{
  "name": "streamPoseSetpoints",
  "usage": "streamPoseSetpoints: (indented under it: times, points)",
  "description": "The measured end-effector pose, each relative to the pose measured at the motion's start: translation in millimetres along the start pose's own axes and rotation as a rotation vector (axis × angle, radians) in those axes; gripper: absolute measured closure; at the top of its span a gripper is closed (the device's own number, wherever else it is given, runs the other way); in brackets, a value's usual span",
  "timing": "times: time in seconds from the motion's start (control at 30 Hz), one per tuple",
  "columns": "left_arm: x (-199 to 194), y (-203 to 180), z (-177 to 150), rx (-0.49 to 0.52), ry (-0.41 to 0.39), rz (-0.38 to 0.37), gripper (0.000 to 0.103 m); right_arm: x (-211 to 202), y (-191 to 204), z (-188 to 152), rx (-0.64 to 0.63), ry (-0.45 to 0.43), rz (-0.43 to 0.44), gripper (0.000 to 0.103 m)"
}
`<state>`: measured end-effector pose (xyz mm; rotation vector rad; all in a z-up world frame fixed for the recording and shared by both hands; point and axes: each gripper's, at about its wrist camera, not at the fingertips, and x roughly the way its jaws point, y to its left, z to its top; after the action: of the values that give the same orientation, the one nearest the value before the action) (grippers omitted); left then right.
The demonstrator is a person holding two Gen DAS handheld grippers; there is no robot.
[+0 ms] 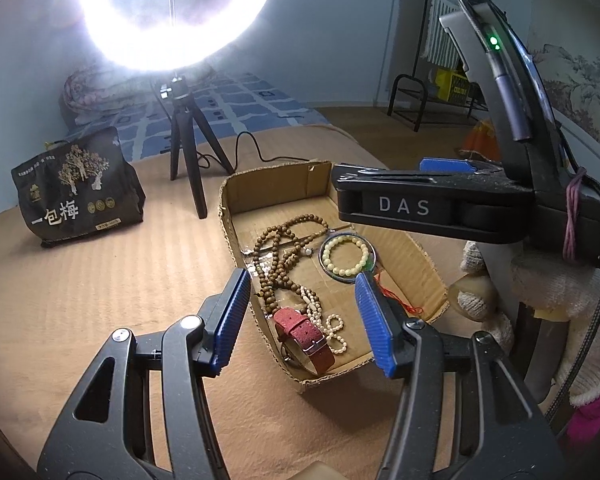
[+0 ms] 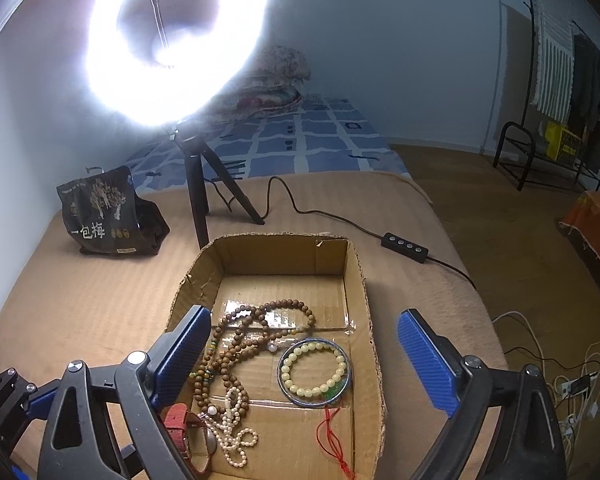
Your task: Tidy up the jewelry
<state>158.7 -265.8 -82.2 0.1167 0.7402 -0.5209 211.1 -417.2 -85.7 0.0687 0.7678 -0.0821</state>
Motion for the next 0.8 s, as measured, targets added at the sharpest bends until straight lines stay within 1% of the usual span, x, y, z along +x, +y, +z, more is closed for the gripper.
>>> streamPoseSetpoints:
  times: [0.5, 0.8]
  points:
    - [-55, 7, -4, 0.018, -0.081, 0.015, 0.047, -50, 2, -4, 0.02, -0.042, -0.023, 0.007]
    - [-83, 15, -11, 0.028, -0.108, 0.029, 0.047, -80, 2, -8, 0.037, -0.071, -0.034, 0.007]
